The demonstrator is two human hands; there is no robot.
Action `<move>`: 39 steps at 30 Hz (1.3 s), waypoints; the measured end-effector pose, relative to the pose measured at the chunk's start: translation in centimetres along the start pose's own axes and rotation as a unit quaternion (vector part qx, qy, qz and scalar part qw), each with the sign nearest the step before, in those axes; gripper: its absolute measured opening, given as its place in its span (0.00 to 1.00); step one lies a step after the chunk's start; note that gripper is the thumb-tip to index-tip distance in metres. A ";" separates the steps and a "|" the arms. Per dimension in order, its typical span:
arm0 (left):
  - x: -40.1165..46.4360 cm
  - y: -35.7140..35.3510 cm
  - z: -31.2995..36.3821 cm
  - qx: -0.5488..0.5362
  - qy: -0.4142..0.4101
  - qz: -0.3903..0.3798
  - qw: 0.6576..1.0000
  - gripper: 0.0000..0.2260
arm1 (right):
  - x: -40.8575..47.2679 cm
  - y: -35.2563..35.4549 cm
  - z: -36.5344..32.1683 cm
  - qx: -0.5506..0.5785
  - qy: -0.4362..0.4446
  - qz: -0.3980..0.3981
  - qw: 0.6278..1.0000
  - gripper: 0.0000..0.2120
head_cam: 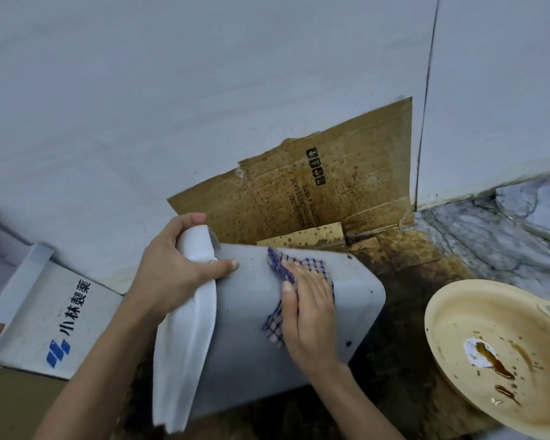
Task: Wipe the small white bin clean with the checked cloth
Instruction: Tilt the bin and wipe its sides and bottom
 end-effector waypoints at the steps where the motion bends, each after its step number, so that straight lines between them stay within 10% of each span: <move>1: 0.1 -0.1 0.6 0.007 -0.021 0.004 1.000 0.38 | 1.0 0.1 0.2 0.008 -0.009 0.000 1.000 0.18; 7: 0.3 -3.6 2.2 0.042 -0.140 -0.009 0.989 0.39 | 4.7 -2.0 0.9 0.098 -0.057 -0.066 0.991 0.20; 18: 1.0 -5.6 1.4 0.012 -0.152 -0.009 0.988 0.27 | 3.9 -4.9 -0.3 -0.063 0.088 -0.177 0.978 0.25; 25: -0.1 -3.5 -0.8 0.021 -0.147 0.050 0.988 0.24 | 8.5 -4.8 7.6 -0.192 -0.079 -0.224 0.952 0.26; 33: 0.1 -3.8 -0.7 0.052 -0.165 0.031 0.984 0.22 | 3.4 -5.8 0.0 -0.154 0.125 -0.226 0.954 0.25; 39: -0.3 -3.7 -1.3 0.034 -0.156 0.056 0.986 0.20 | 9.0 -4.8 6.9 -0.211 -0.060 -0.226 0.949 0.25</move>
Point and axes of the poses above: each hand's wrist, its own x-axis towards the middle knuckle, its own y-axis out of the back of the hand, z = x × y, the point moved 9 cm from there along x, towards the middle knuckle, and after that the axes turned 8 degrees about -x, right-handed, at the moved point
